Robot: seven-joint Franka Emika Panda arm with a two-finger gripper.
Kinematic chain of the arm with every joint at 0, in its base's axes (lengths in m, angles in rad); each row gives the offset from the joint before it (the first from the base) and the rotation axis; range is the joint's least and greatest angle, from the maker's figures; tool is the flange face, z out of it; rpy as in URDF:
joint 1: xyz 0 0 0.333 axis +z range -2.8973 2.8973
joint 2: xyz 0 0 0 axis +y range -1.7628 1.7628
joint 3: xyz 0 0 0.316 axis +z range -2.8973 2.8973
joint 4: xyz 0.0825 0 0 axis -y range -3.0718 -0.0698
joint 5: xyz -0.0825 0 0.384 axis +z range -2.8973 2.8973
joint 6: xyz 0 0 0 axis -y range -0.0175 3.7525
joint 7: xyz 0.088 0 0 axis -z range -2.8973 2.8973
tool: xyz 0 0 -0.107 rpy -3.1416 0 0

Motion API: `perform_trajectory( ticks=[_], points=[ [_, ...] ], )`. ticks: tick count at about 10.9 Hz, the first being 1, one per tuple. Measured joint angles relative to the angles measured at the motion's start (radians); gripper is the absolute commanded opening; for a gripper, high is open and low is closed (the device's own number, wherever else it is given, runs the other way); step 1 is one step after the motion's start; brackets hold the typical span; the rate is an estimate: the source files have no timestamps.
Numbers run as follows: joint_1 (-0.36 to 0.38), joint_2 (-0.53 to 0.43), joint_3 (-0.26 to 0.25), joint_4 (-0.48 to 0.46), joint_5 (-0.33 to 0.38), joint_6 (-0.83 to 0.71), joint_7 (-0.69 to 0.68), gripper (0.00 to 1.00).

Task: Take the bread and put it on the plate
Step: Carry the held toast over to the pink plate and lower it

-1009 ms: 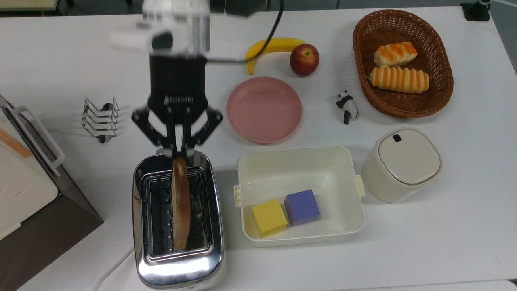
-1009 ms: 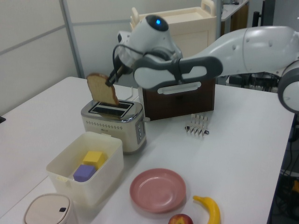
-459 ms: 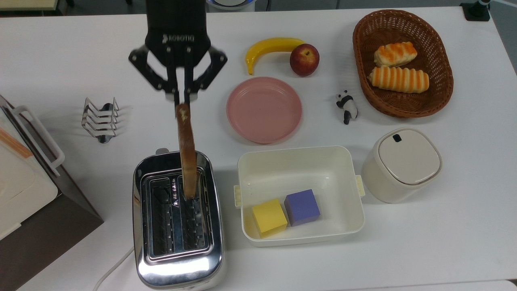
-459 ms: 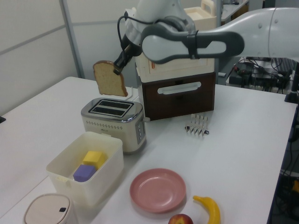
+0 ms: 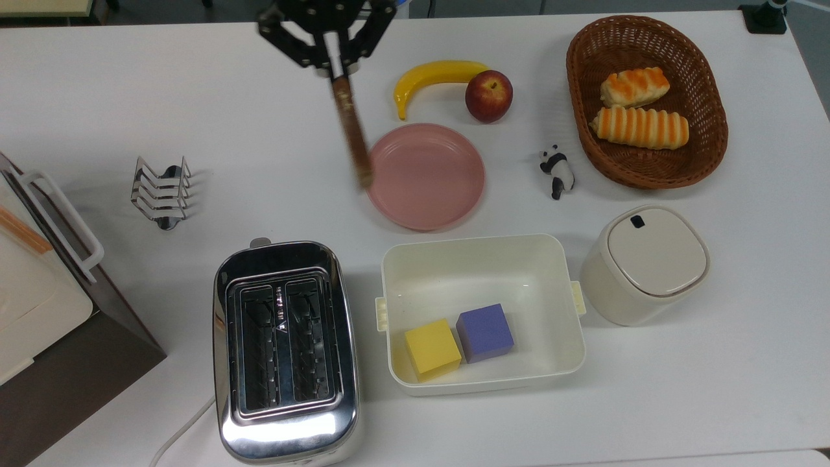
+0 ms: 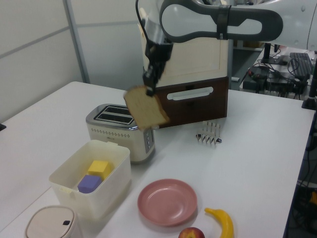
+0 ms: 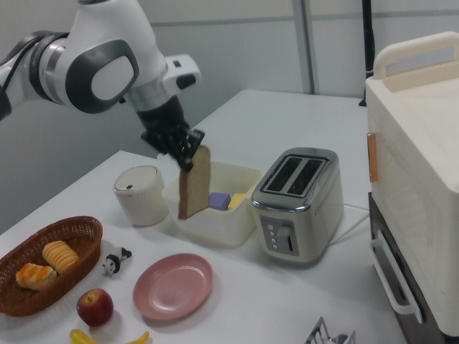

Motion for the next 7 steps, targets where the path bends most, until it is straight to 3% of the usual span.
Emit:
perform_trajectory(
  ticks=[2,6,7],
  points=[
    [0.0,0.006,0.001,-0.015,0.041,-0.149,-0.092,0.0],
    [0.041,0.057,0.008,-0.035,0.045,-0.358,-0.231,0.02],
    [0.063,0.083,0.009,-0.042,0.045,-0.365,-0.241,0.12]
  ],
)
